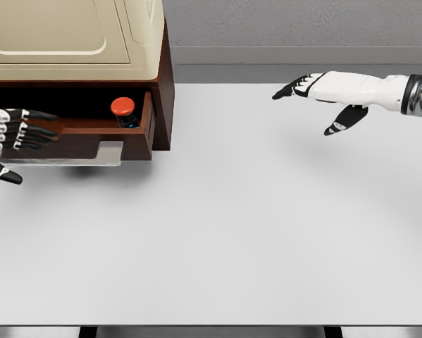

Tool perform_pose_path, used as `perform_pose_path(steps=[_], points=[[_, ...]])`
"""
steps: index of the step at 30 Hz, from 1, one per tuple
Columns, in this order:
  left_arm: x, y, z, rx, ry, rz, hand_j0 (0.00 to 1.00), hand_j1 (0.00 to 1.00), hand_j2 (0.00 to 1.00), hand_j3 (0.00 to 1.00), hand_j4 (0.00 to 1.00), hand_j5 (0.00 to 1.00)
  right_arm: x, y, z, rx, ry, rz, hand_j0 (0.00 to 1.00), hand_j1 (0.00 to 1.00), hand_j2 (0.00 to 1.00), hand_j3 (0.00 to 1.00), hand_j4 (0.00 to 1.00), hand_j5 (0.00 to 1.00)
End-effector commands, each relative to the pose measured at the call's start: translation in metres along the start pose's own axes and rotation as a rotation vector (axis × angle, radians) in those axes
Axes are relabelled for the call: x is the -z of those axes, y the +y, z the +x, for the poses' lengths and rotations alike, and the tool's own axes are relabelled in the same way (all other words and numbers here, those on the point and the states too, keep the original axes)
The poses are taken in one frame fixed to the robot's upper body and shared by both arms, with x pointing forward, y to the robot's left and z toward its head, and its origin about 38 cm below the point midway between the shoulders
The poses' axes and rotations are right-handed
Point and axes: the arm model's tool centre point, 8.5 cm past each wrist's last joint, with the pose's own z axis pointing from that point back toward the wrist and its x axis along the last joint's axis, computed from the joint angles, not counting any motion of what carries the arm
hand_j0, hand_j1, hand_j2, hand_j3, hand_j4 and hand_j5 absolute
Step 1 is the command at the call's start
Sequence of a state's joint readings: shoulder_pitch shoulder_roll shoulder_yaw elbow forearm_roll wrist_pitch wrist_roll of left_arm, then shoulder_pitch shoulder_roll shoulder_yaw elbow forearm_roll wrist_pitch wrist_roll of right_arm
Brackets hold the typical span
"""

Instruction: Open the cabinet drawer with left arm, and place a switch into the drawer with right arm

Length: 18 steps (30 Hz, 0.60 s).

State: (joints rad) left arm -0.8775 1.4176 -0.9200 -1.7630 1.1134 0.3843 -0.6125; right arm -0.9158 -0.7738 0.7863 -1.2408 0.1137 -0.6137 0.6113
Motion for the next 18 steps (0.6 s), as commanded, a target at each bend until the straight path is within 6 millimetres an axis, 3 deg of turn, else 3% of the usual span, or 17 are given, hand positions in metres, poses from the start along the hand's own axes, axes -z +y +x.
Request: perform_pose_path(steps=[1,10,18], points=[[-0.006,0.003,0.007,0.011,-0.020,0.016,1.00,1.00,1.00,1.00,1.00,1.00,-0.001,-0.001,0.000,0.006,0.000,-0.005,1.00,1.00,1.00,1.00,1.00,1.00],[-0.019,0.007,0.031,0.011,-0.098,0.033,1.00,1.00,1.00,1.00,1.00,1.00,-0.001,-0.001,0.000,0.005,0.002,-0.004,1.00,1.00,1.00,1.00,1.00,1.00],[-0.035,0.009,0.077,0.151,-0.296,0.067,1.00,1.00,1.00,1.00,1.00,1.00,-0.002,-0.001,-0.001,0.004,0.003,-0.004,1.00,1.00,1.00,1.00,1.00,1.00]])
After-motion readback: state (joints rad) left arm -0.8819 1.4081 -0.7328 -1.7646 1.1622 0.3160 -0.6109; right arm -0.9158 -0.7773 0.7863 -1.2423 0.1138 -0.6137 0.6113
